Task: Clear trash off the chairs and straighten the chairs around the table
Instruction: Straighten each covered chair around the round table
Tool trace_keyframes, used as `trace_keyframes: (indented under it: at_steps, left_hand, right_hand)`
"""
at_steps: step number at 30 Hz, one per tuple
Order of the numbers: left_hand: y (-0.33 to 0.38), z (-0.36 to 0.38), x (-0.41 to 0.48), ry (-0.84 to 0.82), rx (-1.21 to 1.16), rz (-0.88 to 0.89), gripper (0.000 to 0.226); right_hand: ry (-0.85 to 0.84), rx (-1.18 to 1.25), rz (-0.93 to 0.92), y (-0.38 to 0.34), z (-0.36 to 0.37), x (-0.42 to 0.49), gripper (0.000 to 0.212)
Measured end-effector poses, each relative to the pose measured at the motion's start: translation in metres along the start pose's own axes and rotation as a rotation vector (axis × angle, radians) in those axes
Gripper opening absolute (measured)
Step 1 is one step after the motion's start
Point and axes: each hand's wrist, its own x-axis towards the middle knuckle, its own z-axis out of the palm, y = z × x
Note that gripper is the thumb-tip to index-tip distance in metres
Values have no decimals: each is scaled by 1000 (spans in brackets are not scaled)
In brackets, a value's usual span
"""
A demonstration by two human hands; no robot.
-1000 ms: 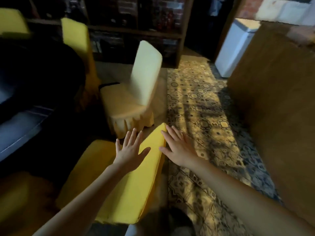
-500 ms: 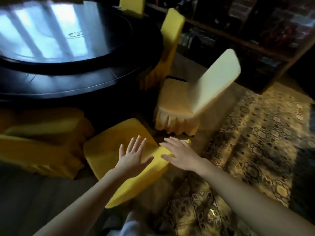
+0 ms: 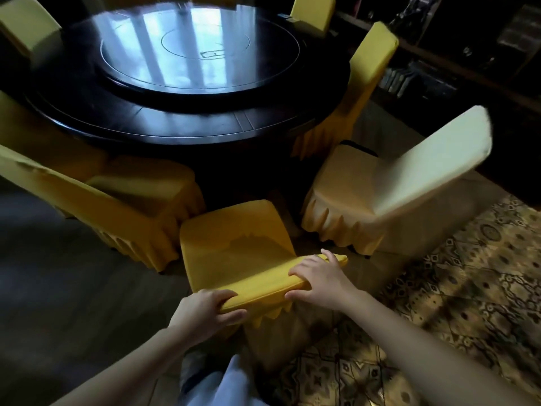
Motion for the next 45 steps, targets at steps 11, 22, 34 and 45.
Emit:
trace_keyframes:
  at_steps: [11,22,34,45]
  left_hand:
    - [1,-12,41,75,106,28,95]
    - [-8,-56,127,-19,-3,-135,81]
    - [-16,-112,227,10,17,-135,69]
    - [-26,-145,315,47,-8,-103,77]
  right_hand:
    - [35,1,29,22,-11,29,89]
    - [77,-24,64,60,-42,103,62]
    - [92,-26,60,108,-90,193,77]
    - [14,-54,84,156,-126,269,59]
